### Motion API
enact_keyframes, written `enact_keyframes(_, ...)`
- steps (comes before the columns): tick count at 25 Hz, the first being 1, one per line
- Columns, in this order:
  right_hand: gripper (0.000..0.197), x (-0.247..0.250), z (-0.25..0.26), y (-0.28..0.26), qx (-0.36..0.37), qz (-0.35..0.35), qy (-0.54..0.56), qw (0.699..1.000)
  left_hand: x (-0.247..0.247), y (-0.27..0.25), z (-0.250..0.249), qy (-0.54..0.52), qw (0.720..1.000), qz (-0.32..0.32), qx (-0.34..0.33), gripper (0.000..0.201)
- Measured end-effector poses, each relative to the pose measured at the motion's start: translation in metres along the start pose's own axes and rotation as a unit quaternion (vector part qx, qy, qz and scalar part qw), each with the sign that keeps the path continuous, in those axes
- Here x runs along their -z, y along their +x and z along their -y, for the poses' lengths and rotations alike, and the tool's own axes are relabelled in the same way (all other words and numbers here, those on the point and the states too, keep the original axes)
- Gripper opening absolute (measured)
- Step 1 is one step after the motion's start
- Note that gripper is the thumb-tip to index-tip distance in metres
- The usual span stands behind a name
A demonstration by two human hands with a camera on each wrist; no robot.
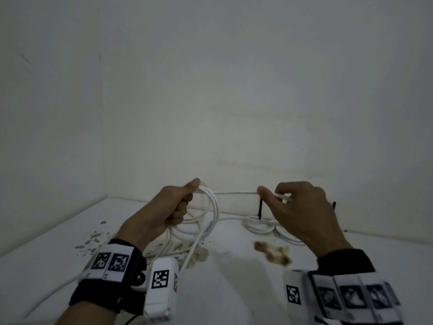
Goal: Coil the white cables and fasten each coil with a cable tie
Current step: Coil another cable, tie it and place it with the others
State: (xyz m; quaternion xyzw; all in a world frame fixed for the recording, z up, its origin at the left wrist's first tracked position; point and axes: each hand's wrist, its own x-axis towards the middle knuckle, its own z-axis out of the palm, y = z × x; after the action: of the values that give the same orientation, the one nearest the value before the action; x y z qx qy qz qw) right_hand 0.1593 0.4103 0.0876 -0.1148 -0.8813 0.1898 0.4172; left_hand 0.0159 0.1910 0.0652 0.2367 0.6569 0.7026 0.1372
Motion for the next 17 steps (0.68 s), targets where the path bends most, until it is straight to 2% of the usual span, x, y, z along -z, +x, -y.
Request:
enact_keyframes(1,0.056,-0.002,0.006,0.000,0.007,-0.055,-0.023,0.998,0.004,0.001,-0.001,0.004,1.000,-0.008,-0.003,0.049)
enact_keyframes(2,0.054,-0.006,0.007,-0.001,0.013,-0.055,0.014,0.998,0.007,0.003,-0.001,-0.013,1.000,-0.013,-0.005,0.049)
enact_keyframes(3,0.045,-0.013,0.007,-0.001,0.009,-0.009,0.138,0.990,0.009,0.004,0.000,-0.060,0.998,-0.015,-0.001,0.048)
enact_keyframes(4,0.030,-0.020,0.007,-0.004,-0.022,0.087,0.309,0.947,0.010,0.005,0.000,-0.126,0.992,-0.015,0.010,0.047)
enact_keyframes(5,0.022,-0.026,0.009,-0.009,-0.076,0.190,0.455,0.867,0.011,0.006,0.000,-0.194,0.981,-0.007,0.024,0.046)
enact_keyframes(6,0.026,-0.032,0.005,-0.012,-0.119,0.228,0.538,0.803,0.012,0.006,0.000,-0.239,0.970,0.003,0.035,0.046)
enact_keyframes(7,0.031,-0.038,-0.002,-0.015,-0.136,0.227,0.553,0.790,0.013,0.007,0.000,-0.249,0.968,0.009,0.041,0.045)
enact_keyframes(8,0.034,-0.043,-0.009,-0.017,-0.132,0.185,0.512,0.828,0.014,0.007,0.000,-0.231,0.972,0.009,0.046,0.045)
enact_keyframes(9,0.038,-0.044,-0.015,-0.017,-0.111,0.129,0.437,0.883,0.015,0.007,0.000,-0.198,0.979,0.002,0.050,0.046)
enact_keyframes(10,0.043,-0.043,-0.021,-0.014,-0.074,0.074,0.328,0.939,0.017,0.007,0.000,-0.164,0.985,-0.009,0.051,0.046)
enact_keyframes(11,0.049,-0.040,-0.025,-0.011,-0.026,0.030,0.201,0.979,0.021,0.007,0.001,-0.137,0.989,-0.024,0.048,0.046)
enact_keyframes(12,0.054,-0.035,-0.026,-0.009,0.016,0.001,0.079,0.997,0.025,0.007,0.001,-0.122,0.991,-0.035,0.045,0.046)
enact_keyframes(13,0.056,-0.032,-0.025,-0.006,0.024,-0.023,-0.003,0.999,0.029,0.007,0.001,-0.119,0.991,-0.038,0.042,0.046)
enact_keyframes(15,0.055,-0.034,-0.021,-0.002,0.001,-0.013,-0.010,1.000,0.031,0.010,-0.002,-0.130,0.990,-0.034,0.046,0.047)
enact_keyframes(17,0.048,-0.039,-0.011,-0.004,-0.027,0.086,0.051,0.995,0.031,0.009,-0.003,-0.142,0.988,-0.032,0.052,0.047)
